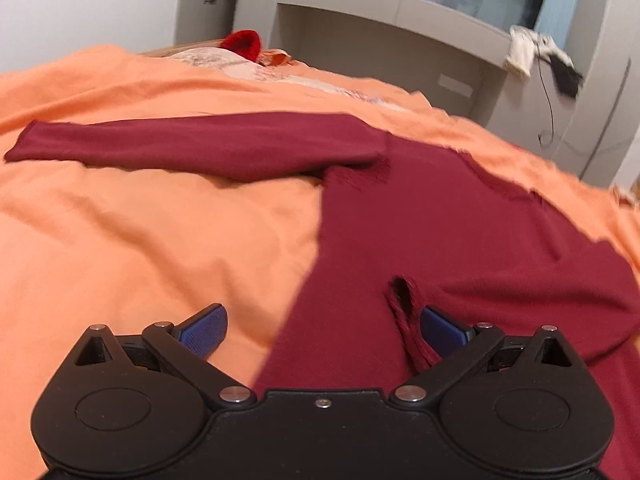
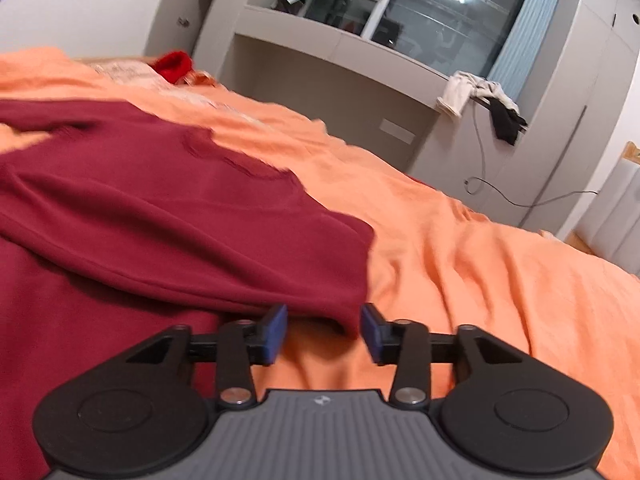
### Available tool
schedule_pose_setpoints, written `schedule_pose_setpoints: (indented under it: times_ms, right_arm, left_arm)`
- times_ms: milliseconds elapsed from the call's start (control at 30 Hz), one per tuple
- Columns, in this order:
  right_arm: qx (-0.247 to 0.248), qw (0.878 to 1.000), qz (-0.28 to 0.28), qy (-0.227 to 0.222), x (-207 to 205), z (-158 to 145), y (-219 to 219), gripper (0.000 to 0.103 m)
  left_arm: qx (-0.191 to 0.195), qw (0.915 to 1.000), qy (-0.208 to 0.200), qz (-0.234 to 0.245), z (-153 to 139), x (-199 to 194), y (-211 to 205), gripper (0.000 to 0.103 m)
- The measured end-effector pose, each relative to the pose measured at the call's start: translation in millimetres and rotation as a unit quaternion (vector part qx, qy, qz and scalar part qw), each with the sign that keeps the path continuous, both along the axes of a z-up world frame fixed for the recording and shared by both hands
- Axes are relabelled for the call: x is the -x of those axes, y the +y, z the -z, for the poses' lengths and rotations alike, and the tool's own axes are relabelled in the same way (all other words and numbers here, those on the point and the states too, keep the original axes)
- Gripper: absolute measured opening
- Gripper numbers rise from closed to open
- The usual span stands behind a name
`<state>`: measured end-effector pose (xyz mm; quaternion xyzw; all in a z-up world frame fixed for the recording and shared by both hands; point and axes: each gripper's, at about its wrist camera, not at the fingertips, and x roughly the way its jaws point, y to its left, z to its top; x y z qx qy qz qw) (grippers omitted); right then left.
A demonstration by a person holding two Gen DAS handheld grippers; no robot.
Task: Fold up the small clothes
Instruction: 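Move the left gripper to the other sleeve cuff and close on it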
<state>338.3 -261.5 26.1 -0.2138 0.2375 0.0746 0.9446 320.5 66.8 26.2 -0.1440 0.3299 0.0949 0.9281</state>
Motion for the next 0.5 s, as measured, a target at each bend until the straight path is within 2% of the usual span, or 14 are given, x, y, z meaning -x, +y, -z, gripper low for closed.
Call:
schedule_pose_setpoints:
  times_ms: [67,200,267,367,500]
  right_arm:
    - [-0.010,1.000,-0.019,-0.002,14.5,-6.8,10.2,0.063]
    - [-0.044,0.996,-0.072,-0.004,50.4,-17.3,29.6,0.081]
    - [-0.069,0.993,-0.092,-0.010,69.5,-18.8,37.1,0.096]
    - [-0.108,0.987,-0.118,-0.004,97.9,-15.5,48.9,0.103]
    - [-0.152,0.979,-0.135,0.020,122.0,-11.8,65.8,0.103]
  left_arm:
    - [0.009,0.9998,-0.009,-0.013,-3.9,4.0,12.6,0.102]
    - [0.017,0.9986,-0.025,-0.044,-10.5,12.9,41.2,0.102]
    - [0.020,0.9973,-0.037,-0.060,-13.4,19.1,58.2,0.102]
    - [0.021,0.9954,-0.044,-0.083,-15.2,26.6,83.3,0.102]
    - [0.028,0.9932,-0.050,-0.102,-11.1,35.7,117.6,0.102]
